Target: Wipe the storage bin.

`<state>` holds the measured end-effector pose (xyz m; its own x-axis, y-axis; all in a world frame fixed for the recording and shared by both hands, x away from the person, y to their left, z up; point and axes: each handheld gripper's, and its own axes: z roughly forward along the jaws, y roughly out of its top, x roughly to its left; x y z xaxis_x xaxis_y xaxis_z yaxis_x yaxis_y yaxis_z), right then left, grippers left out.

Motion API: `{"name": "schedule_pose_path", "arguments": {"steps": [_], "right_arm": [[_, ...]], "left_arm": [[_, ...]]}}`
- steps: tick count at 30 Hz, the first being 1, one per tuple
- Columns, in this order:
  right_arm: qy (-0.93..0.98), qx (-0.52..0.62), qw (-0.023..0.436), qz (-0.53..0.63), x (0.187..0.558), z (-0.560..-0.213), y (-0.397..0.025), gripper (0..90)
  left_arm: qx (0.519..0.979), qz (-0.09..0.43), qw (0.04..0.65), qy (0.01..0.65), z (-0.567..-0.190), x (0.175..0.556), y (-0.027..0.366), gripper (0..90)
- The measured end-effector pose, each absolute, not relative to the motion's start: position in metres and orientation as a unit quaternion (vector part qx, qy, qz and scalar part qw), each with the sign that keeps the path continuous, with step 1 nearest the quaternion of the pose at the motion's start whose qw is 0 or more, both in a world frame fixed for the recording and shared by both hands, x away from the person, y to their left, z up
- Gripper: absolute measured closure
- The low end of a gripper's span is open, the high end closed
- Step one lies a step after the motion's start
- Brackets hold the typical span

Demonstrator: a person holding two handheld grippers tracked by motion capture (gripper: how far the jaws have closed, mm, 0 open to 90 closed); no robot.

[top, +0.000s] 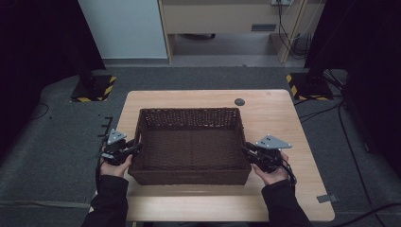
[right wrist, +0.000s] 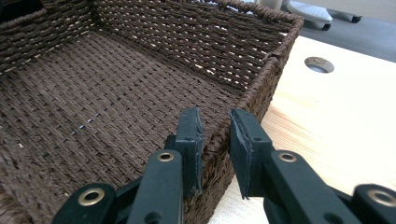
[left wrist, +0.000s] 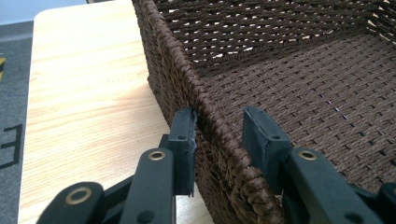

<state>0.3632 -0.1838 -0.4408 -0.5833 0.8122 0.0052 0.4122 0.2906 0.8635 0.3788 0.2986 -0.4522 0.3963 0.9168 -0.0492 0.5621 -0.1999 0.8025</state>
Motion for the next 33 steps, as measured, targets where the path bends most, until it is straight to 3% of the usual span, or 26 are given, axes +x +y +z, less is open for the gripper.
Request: {"name": "schedule_pose_path", "arguments": {"steps": [3, 17, 33], "right_arm": [[0.759, 0.404, 0.231, 0.456, 0.366, -0.438, -0.189, 64.0], [0.719, 0.484, 0.283, 0.411, 0.372, -0.449, -0.256, 49.0], [0.739, 0.503, 0.255, 0.369, 0.346, -0.487, -0.281, 46.8]], "left_arm": [[0.740, 0.226, 0.387, 0.502, -0.452, 0.379, 0.299, 63.8], [0.739, 0.221, 0.391, 0.502, -0.453, 0.380, 0.300, 63.5], [0.739, 0.219, 0.390, 0.504, -0.453, 0.380, 0.300, 61.8]]}}
